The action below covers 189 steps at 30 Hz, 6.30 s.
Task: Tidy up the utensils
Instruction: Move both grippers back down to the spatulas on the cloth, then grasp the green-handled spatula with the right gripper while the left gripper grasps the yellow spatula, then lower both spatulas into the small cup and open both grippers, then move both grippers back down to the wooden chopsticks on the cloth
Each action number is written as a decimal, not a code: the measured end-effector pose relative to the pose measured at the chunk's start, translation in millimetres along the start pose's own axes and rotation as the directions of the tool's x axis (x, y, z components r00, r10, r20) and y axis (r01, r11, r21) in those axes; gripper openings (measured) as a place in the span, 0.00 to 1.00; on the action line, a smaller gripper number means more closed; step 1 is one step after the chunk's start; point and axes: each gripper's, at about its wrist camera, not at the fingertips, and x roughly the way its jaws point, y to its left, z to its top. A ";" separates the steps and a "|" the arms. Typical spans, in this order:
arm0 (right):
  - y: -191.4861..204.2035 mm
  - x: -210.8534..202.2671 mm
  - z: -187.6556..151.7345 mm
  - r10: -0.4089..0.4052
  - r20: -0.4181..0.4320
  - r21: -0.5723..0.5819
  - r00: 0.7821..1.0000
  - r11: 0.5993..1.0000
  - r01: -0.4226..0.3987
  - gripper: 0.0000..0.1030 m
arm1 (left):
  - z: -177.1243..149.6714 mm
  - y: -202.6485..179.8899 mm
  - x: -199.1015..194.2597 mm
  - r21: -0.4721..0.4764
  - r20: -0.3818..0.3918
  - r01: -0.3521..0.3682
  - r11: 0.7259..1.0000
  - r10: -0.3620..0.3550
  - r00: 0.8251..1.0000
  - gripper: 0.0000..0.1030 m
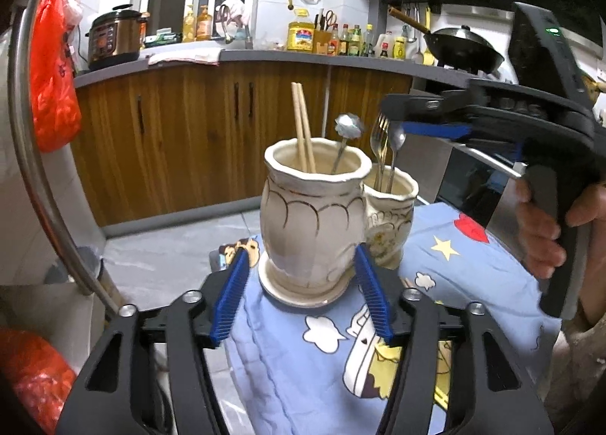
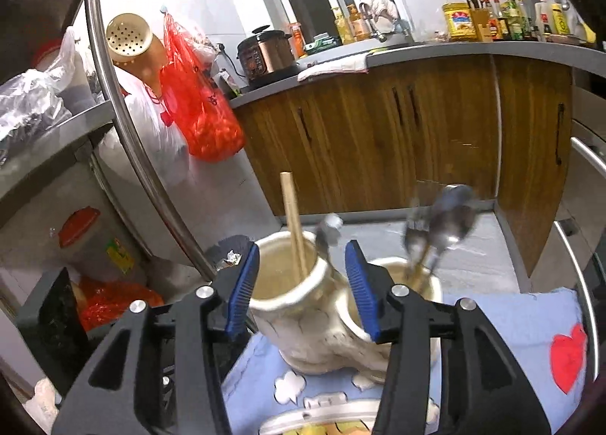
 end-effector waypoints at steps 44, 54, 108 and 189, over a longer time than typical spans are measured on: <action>-42.5 -8.4 -161.2 -0.145 -0.461 -0.051 0.875 0.989 0.136 0.19 | -77.4 -83.5 60.9 -0.176 -0.417 -0.010 0.984 -0.066 0.906 0.19; -43.3 13.0 -150.2 -0.149 -0.515 -0.079 0.844 0.989 0.127 0.19 | -67.7 -84.6 75.9 -0.157 -0.447 0.016 0.988 -0.085 0.891 0.19; -75.6 0.2 0.6 -0.114 0.399 0.177 0.910 0.983 0.046 0.09 | 92.5 -61.9 72.3 -0.193 0.401 0.176 0.965 -0.086 0.912 0.08; -89.7 -12.8 -56.0 -0.025 0.028 0.171 0.999 0.985 0.020 0.42 | 25.7 -70.5 38.8 -0.014 0.128 0.096 0.995 -0.094 0.987 0.31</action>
